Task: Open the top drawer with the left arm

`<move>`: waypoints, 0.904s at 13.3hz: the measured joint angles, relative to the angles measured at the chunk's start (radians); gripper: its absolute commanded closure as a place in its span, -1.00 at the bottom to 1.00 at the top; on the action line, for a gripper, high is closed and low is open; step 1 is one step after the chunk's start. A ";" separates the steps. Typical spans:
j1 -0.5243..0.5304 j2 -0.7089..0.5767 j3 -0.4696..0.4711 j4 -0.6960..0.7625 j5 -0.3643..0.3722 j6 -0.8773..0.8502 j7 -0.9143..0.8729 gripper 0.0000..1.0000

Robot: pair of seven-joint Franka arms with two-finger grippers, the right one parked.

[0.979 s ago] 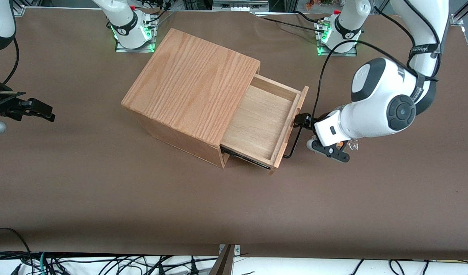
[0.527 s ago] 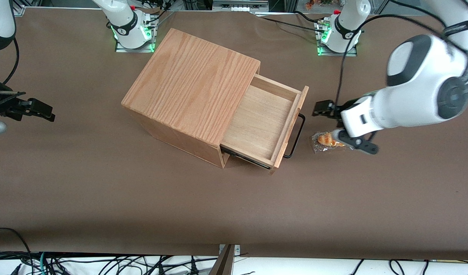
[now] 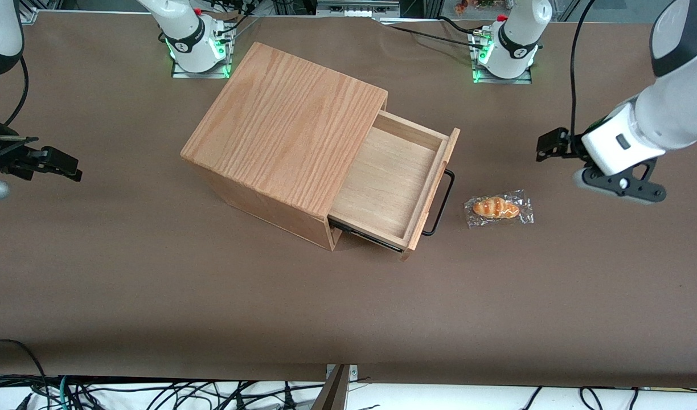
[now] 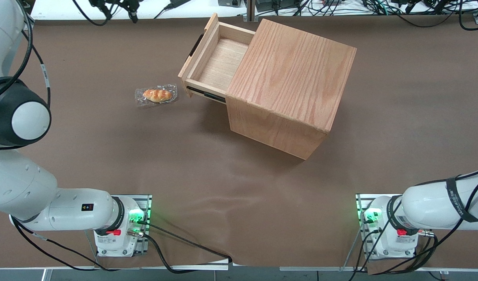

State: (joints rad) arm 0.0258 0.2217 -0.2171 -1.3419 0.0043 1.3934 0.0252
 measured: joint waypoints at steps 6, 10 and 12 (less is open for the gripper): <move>-0.024 -0.080 0.064 -0.069 0.016 0.074 -0.001 -1.00; -0.057 -0.177 0.201 -0.243 -0.086 0.217 0.001 -1.00; -0.057 -0.194 0.202 -0.286 -0.062 0.224 0.001 -1.00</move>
State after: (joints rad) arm -0.0311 0.0282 -0.0155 -1.6279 -0.0575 1.6172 0.0259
